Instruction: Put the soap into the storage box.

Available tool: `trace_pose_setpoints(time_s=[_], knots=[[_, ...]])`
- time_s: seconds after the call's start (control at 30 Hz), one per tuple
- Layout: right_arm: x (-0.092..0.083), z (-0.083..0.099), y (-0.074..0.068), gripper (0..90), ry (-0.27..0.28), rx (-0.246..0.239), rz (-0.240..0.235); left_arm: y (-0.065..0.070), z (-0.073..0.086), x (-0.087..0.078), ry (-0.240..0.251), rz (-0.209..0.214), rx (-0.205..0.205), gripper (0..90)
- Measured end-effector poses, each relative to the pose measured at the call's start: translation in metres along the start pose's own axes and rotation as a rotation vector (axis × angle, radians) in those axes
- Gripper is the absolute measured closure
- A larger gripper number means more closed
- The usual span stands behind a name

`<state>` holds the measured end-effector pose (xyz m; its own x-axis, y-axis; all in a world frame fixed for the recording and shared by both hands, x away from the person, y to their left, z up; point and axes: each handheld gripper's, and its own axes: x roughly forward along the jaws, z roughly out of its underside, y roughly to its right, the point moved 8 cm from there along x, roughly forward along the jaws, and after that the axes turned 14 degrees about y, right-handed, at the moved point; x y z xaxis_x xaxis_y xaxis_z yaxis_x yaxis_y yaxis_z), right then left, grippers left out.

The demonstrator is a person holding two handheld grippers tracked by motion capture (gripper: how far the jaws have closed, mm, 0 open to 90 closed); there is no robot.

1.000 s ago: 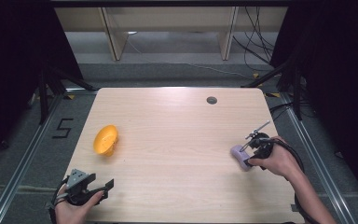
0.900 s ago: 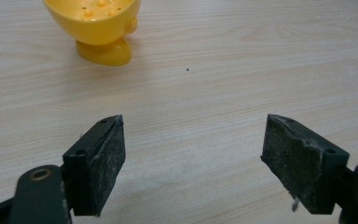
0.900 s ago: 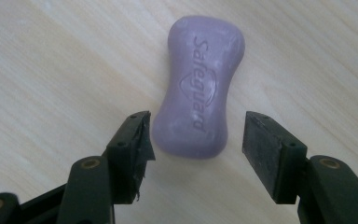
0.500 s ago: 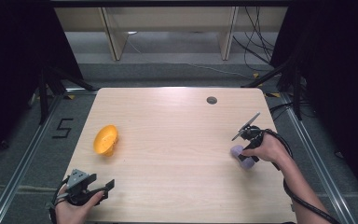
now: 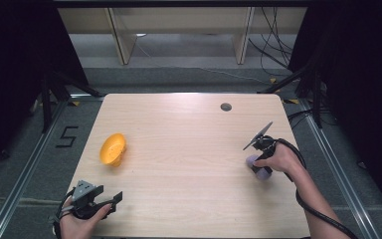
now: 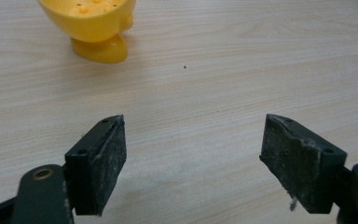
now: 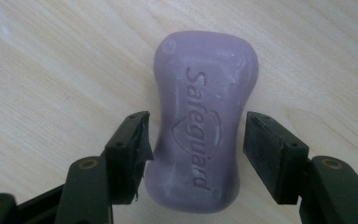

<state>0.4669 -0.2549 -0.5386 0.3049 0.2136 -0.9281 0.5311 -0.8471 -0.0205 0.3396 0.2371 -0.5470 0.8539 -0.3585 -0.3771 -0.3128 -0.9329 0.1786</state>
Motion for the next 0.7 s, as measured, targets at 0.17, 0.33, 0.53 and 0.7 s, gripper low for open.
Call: trace_pose_setpoints(time_s=[0.17,0.33,0.53,0.7], knots=[[0.004,0.0,0.001,42.2,-0.015,-0.01,0.008,0.0,0.0,0.0,0.005,0.006,0.0,21.7],[0.007,0.001,0.0,43.1,-0.045,-0.002,0.009,-0.001,0.0,0.0,0.004,0.005,0.002,21.8],[0.011,0.001,0.0,45.8,-0.048,-0.031,0.003,-0.002,0.001,0.0,-0.006,-0.004,0.004,21.9],[0.013,0.001,0.0,48.5,-0.062,-0.045,0.003,-0.001,0.001,0.0,-0.003,-0.003,-0.005,22.1]])
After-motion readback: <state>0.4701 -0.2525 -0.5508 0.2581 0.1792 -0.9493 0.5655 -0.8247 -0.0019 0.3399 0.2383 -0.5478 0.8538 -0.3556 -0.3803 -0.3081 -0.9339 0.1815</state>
